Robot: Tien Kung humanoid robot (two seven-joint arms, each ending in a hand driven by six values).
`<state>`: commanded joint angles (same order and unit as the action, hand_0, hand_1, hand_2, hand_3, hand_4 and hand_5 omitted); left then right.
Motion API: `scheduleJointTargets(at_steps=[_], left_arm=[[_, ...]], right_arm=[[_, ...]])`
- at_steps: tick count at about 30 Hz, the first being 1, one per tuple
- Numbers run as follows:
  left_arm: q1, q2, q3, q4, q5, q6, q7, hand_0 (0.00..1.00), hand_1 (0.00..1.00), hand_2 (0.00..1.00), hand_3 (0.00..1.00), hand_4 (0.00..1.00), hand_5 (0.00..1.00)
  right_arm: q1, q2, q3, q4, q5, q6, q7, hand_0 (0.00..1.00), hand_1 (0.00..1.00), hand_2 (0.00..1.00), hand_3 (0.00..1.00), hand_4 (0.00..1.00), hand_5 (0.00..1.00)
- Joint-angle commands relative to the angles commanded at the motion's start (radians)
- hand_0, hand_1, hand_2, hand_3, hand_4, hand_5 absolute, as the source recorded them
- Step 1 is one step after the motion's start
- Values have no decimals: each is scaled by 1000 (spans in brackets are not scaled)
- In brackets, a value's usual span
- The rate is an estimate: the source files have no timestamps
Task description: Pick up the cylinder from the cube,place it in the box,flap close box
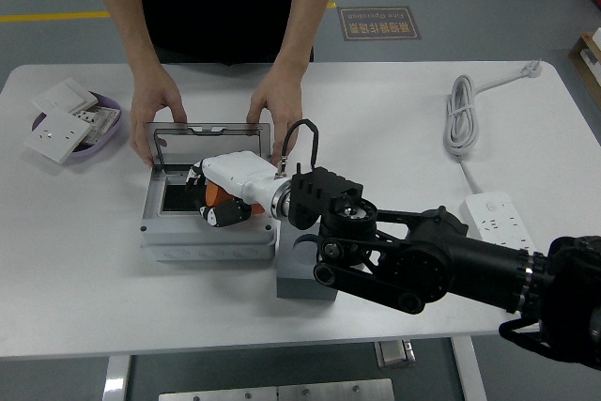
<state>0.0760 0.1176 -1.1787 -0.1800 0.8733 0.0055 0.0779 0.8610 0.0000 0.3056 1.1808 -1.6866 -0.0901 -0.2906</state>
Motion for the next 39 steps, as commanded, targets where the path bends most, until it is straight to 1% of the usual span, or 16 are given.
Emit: scheduleJointTargets(at_steps=[1,2,6,7,13,14,16,19,22,24,25,27,29,31,39], left_arm=[[0,0,0,0,0,0,0,923,852,854,951,2,2],[-1,0,0,0,1,-1,-1,923,852,854,951,2,2],[-2,-2,2,0,0,-3,-5,923,852,854,951,2,2],[-2,-2,3,0,0,-4,-5,923,852,854,951,2,2],[-4,-3,4,0,0,-5,-7,923,852,854,951,2,2],[-4,-4,4,0,0,-5,-7,923,852,854,951,2,2],[-3,-5,5,0,-2,-5,-8,923,852,854,951,2,2],[-1,-8,5,0,-4,-5,-9,923,852,854,951,2,2],[1,-9,6,0,-5,-6,-9,923,852,854,951,2,2],[2,-9,4,0,-2,-5,-9,923,852,854,951,2,2],[1,-9,3,0,-1,-6,-9,923,852,854,951,2,2],[0,-8,2,0,1,-6,-9,923,852,854,951,2,2],[-1,-7,1,0,2,-6,-11,923,852,854,951,2,2],[-3,-6,1,0,5,-7,-10,923,852,854,951,2,2],[-6,-4,3,0,7,-10,-11,923,852,854,951,2,2]], right_arm=[[0,0,0,0,0,-1,1,805,712,747,716,567,276],[0,0,0,-1,0,-3,2,826,718,751,748,663,317],[-1,0,0,-3,1,-7,9,826,718,751,748,663,317],[-1,0,0,-4,1,-7,10,835,716,752,763,701,340],[-7,0,11,3,20,-10,21,835,716,752,763,701,340],[-10,0,18,11,41,-10,25,839,715,745,774,731,370],[-13,0,33,34,81,-6,33,839,715,745,774,731,370],[-9,-4,71,88,154,3,43,841,710,741,776,735,365],[2,-29,113,136,218,10,50,841,710,741,776,735,365],[16,-53,148,169,269,17,56,841,710,741,776,735,365],[22,-61,160,179,291,19,60,824,699,731,753,743,376],[34,-72,177,183,324,21,65,824,699,731,753,743,376],[47,-80,189,170,349,23,69,824,699,731,753,743,376],[60,-79,187,135,367,24,76,823,696,727,739,739,372],[89,-59,168,2,390,21,110,819,694,721,728,737,369]])
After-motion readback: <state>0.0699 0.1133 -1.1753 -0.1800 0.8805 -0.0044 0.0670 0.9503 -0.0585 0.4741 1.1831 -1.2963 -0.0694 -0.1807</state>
